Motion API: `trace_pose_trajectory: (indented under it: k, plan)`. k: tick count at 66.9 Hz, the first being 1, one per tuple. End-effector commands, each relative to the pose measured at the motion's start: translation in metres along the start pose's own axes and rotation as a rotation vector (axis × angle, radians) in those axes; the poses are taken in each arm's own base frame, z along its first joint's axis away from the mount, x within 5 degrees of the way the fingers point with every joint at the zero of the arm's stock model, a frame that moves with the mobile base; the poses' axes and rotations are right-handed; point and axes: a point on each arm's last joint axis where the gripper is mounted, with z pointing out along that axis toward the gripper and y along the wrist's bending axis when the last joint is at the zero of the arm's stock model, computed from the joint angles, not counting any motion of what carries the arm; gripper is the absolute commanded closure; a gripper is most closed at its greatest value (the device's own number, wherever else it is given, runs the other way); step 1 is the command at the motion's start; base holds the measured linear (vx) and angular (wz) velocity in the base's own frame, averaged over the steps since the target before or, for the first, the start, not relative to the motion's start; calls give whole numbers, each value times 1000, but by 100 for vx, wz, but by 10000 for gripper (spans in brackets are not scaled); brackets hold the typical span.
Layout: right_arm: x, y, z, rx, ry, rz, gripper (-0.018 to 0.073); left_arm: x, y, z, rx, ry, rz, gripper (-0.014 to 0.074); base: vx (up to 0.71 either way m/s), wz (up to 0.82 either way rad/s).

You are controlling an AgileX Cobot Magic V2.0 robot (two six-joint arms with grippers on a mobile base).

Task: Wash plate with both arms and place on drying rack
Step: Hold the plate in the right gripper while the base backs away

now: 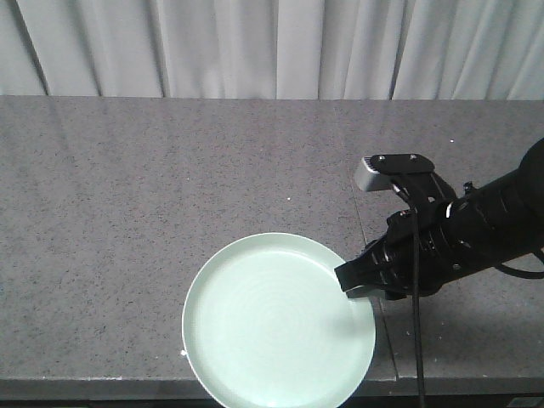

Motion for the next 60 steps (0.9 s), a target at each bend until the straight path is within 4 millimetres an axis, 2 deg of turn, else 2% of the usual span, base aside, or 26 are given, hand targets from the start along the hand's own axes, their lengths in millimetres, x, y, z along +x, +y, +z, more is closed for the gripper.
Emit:
trace_pose_trajectory:
  k: [1,32,60]
  plan:
    - [-7,8,-15,-19,-82,-5,561,-17,-1,-3,9,-117,0,603,-3,7]
    - [-7,8,-15,-19,-82,-5,561,-17,-1,-3,9,-117,0,603,-5,16]
    - [-8,8,-15,-18,-84,-5,561,-17,-1,-3,9,-117,0,603,-6,32]
